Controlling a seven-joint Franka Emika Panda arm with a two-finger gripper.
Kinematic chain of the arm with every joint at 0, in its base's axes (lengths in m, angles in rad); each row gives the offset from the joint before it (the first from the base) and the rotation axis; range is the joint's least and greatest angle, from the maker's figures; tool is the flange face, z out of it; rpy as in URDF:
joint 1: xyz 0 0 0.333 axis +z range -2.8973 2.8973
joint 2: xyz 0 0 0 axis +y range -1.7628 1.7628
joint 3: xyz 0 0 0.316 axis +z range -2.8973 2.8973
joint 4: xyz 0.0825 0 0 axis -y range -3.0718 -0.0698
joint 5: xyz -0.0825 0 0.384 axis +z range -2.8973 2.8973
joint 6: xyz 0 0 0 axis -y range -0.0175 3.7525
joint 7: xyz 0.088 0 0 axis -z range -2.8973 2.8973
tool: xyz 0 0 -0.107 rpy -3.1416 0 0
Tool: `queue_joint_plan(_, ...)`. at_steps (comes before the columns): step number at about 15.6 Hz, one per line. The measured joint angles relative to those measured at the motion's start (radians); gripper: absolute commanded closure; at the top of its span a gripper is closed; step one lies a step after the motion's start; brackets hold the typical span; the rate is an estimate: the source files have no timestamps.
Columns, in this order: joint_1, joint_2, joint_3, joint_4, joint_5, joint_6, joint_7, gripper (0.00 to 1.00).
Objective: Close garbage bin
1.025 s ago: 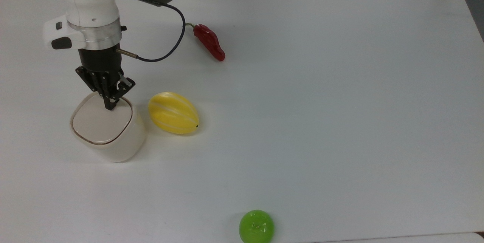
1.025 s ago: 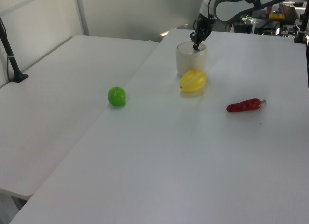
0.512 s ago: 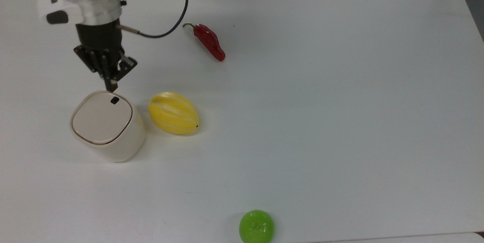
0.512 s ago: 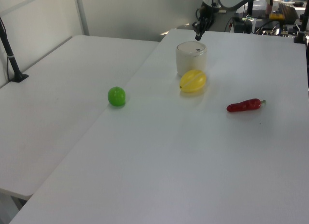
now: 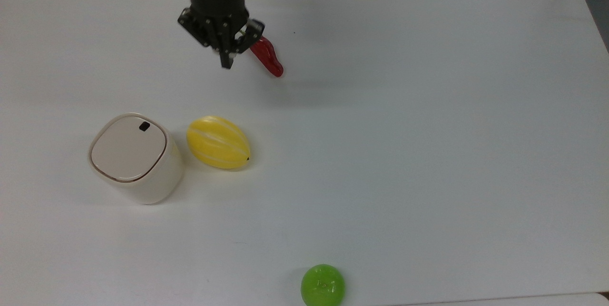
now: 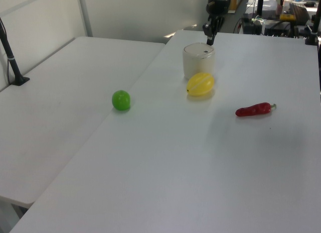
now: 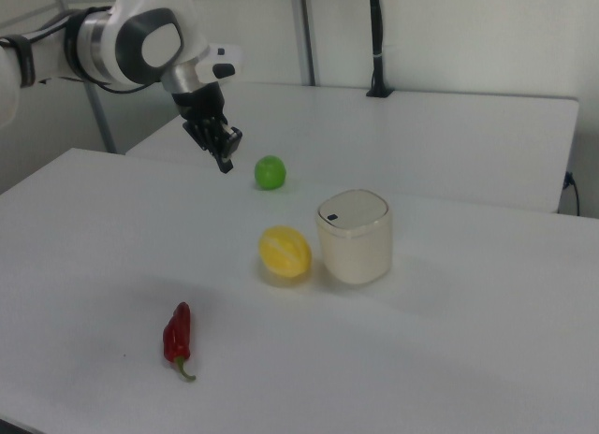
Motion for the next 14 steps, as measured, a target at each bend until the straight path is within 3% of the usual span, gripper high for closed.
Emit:
queue_joint_plan(5,0.049,-0.079,0.000,-0.002,0.000,-0.172,-0.059,1.00)
queue_joint_plan(7,0.055,-0.107,0.000,-0.003,0.000,-0.240,-0.110,0.94)
queue_joint_plan(8,0.056,-0.122,0.002,-0.005,0.000,-0.274,-0.135,0.81)
queue_joint_plan(9,0.057,-0.135,0.003,-0.009,0.000,-0.296,-0.152,0.58)
queue_joint_plan(11,0.057,-0.161,0.006,-0.021,0.000,-0.311,-0.164,0.00)
queue_joint_plan(14,0.057,-0.183,0.006,-0.042,0.000,-0.312,-0.166,0.00)
